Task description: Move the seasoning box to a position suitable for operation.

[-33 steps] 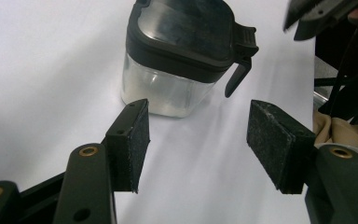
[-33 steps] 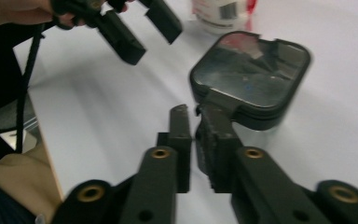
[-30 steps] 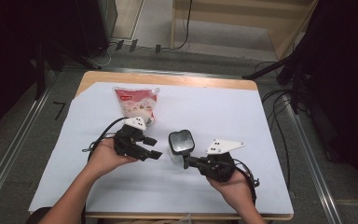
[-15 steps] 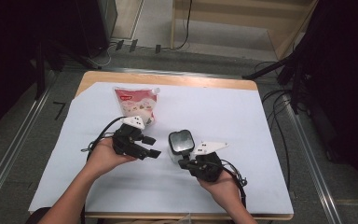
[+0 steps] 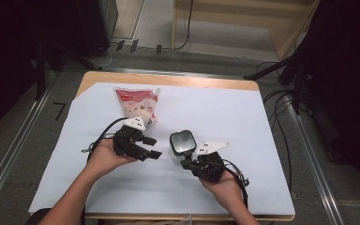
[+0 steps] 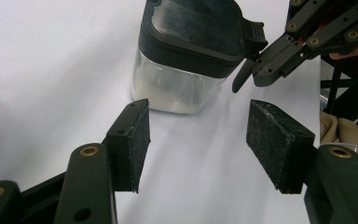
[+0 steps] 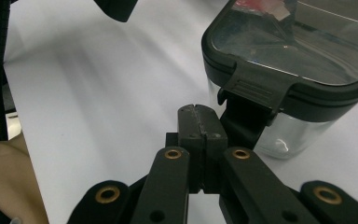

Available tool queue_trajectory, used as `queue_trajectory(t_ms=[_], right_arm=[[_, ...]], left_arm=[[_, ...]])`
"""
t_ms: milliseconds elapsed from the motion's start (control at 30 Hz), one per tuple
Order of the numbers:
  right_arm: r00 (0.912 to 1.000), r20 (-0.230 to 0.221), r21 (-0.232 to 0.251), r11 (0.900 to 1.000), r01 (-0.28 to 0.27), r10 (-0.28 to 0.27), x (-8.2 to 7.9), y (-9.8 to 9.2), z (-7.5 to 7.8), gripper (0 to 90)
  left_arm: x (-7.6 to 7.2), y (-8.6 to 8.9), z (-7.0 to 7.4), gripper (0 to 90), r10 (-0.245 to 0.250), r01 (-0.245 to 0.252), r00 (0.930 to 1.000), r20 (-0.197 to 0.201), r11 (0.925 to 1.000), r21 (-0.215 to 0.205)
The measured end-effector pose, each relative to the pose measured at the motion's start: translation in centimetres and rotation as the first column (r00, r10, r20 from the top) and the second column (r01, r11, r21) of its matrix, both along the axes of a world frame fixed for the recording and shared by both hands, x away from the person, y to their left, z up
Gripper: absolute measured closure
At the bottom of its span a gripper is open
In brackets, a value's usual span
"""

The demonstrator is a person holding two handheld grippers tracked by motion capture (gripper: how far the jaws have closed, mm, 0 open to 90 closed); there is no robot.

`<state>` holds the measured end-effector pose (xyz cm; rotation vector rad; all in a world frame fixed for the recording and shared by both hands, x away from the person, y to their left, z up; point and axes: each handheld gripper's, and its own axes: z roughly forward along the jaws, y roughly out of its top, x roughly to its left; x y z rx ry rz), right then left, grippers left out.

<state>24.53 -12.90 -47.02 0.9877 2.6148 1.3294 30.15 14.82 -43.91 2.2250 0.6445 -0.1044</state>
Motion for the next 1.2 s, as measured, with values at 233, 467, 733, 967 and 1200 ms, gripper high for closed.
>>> queue_trajectory(t_ms=[233, 467, 733, 967, 1200], right_arm=[[0.9999, -0.005, 0.002, 1.000, 0.013, -0.013, 0.2, -0.7, 0.0, 90.0], [0.9995, -0.018, 0.000, 1.000, 0.024, -0.024, 0.5, -1.6, 0.1, 90.0], [0.9978, -0.021, -0.016, 0.998, 0.063, -0.063, 1.2, -3.2, 0.3, 90.0], [0.9953, -0.026, -0.028, 0.995, 0.092, -0.093, 1.8, -4.4, 0.4, 90.0], [0.9909, -0.040, -0.031, 0.991, 0.127, -0.128, 2.6, -5.7, 0.4, 90.0]], left_arm=[[0.0, 0.1, 0.0, 40.2, 0.004, -0.004, 0.9999, 0.010, 1.0000, -0.002], [0.1, 0.2, 0.1, 39.3, 0.004, -0.004, 0.9998, 0.020, 1.0000, -0.001], [0.2, 0.2, 0.0, 34.3, 0.021, -0.021, 0.9990, 0.041, 0.9998, -0.004], [0.6, 0.1, -0.1, 29.9, 0.002, -0.005, 0.9994, -0.036, 0.9981, -0.061], [0.5, -0.5, -0.3, 28.9, -0.019, 0.018, 0.9995, -0.024, 0.9989, -0.044]])
